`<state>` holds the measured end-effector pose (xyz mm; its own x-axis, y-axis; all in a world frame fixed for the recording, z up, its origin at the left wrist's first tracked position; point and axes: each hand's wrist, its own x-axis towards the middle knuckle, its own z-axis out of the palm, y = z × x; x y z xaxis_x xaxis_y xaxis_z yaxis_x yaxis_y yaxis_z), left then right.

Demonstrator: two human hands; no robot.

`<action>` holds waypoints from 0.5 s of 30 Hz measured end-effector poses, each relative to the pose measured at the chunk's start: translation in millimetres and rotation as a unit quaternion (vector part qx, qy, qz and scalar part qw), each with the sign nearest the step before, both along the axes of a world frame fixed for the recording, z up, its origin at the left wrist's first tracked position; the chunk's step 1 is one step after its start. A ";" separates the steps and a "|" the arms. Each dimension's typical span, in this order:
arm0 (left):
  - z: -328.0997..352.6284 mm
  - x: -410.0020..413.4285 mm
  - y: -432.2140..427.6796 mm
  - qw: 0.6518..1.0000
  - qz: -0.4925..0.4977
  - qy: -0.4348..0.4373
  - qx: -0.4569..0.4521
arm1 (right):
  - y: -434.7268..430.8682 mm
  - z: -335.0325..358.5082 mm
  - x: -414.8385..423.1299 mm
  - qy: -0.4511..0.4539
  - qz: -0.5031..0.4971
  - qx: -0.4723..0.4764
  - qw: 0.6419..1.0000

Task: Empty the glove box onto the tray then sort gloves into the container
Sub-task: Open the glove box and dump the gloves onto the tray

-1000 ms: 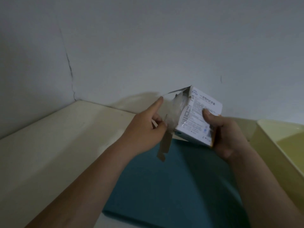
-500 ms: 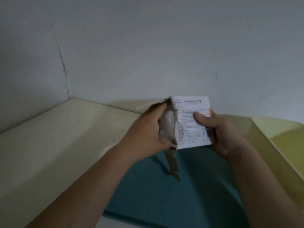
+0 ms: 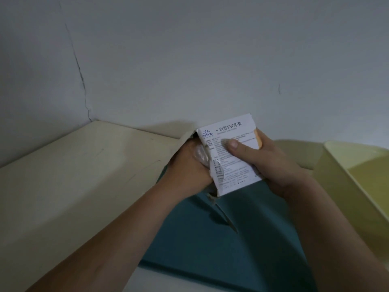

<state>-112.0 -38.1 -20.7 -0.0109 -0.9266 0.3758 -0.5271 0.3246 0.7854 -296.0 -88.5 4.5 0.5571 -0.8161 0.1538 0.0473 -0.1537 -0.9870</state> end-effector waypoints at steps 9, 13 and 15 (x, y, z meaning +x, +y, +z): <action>15.6 18.2 3.4 0.998 0.029 -0.044 0.037 | -10.8 10.5 -38.4 0.017 -0.106 -0.016 0.994; 22.5 35.1 4.0 0.996 0.031 -0.076 0.042 | -8.0 15.5 -43.1 0.010 -0.155 -0.025 0.988; 26.3 41.5 6.3 0.993 0.020 -0.092 0.069 | -6.7 17.1 -45.7 0.018 -0.170 -0.032 0.985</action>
<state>-70.4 -31.8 5.6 -0.0298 -0.9701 0.2407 -0.6761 0.1970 0.7100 -341.7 -95.2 21.6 0.2603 -0.9453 0.1965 -0.0524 -0.2171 -0.9748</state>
